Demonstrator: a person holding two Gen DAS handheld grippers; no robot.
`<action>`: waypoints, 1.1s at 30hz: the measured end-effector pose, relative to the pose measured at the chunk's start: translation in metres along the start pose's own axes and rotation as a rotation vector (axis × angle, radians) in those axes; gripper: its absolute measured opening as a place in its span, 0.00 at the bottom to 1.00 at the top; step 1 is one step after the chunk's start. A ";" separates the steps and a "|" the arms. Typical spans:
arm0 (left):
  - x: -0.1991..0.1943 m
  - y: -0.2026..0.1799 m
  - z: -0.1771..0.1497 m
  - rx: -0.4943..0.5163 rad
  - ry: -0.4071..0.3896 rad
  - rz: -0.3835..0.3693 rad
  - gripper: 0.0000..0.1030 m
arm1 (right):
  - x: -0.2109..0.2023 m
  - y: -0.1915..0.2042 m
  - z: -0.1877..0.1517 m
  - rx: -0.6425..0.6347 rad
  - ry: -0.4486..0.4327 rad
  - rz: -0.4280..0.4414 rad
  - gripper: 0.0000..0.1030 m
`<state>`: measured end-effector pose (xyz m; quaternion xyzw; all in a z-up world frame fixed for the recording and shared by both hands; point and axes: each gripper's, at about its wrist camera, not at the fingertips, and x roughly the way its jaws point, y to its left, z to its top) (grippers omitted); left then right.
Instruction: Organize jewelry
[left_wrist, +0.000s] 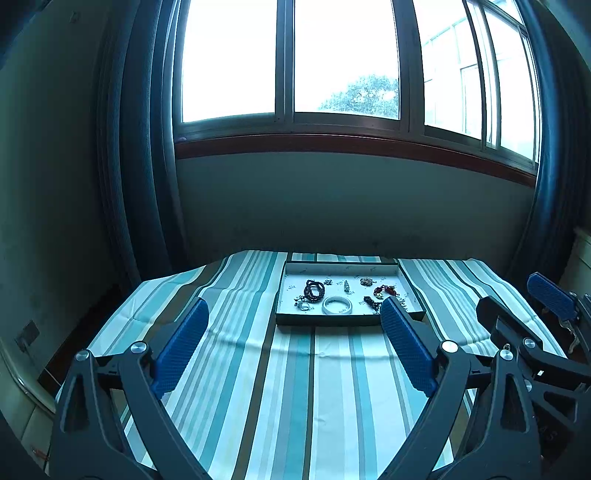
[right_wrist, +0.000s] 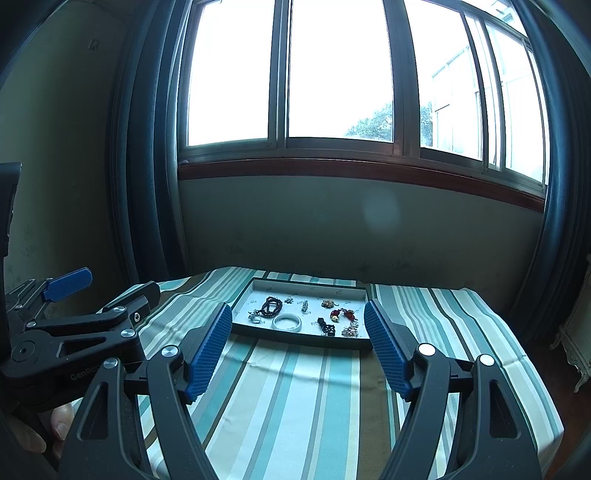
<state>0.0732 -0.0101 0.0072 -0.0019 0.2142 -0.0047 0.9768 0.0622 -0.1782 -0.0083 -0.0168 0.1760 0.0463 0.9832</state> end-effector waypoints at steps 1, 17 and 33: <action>0.000 0.000 0.000 0.000 0.000 0.000 0.91 | -0.001 0.000 0.000 -0.001 -0.001 0.000 0.71; -0.004 0.001 0.000 0.005 -0.012 0.021 0.94 | -0.003 -0.001 0.001 -0.007 -0.007 0.001 0.71; -0.005 0.001 -0.004 0.025 -0.038 0.033 0.96 | -0.002 -0.004 -0.001 -0.016 -0.002 0.005 0.71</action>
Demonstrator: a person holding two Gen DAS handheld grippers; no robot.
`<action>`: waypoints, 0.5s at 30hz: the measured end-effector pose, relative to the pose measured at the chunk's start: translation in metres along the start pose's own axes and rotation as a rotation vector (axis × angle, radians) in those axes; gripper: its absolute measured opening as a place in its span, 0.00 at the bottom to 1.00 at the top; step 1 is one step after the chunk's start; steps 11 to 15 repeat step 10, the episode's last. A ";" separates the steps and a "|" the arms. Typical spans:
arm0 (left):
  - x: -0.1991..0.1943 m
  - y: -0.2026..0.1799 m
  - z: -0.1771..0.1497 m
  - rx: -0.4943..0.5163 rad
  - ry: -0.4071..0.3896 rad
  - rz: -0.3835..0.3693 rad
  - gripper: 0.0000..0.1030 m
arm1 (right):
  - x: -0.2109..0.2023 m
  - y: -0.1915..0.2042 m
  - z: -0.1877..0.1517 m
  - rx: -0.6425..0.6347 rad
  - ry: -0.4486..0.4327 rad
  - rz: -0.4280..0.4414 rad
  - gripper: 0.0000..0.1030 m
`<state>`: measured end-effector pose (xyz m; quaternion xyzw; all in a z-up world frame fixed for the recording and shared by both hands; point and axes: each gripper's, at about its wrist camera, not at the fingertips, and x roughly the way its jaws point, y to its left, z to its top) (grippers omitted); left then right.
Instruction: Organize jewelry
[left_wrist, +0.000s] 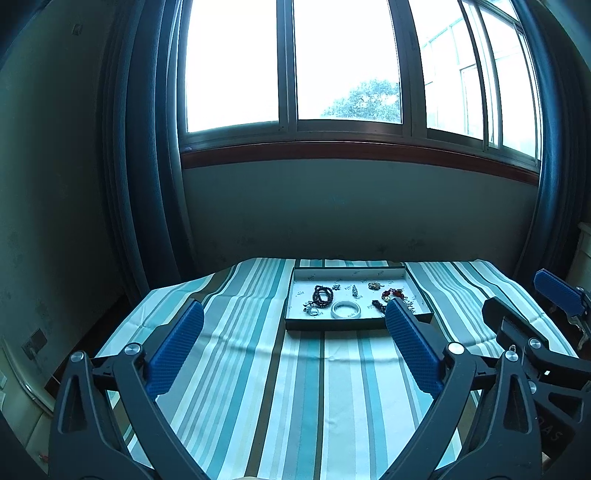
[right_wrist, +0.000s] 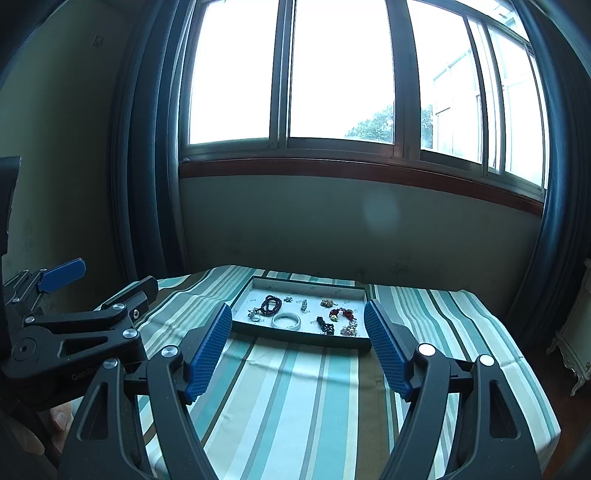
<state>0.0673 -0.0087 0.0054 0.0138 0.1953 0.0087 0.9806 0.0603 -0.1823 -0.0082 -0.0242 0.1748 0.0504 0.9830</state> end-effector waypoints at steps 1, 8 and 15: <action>0.001 0.000 0.000 0.004 0.002 0.001 0.96 | 0.001 0.001 -0.001 -0.002 0.002 0.001 0.71; 0.016 -0.004 -0.003 0.037 0.017 0.008 0.96 | 0.018 -0.010 -0.006 0.016 0.039 -0.005 0.76; 0.028 -0.001 -0.005 0.030 0.049 0.006 0.96 | 0.026 -0.018 -0.009 0.031 0.055 -0.015 0.76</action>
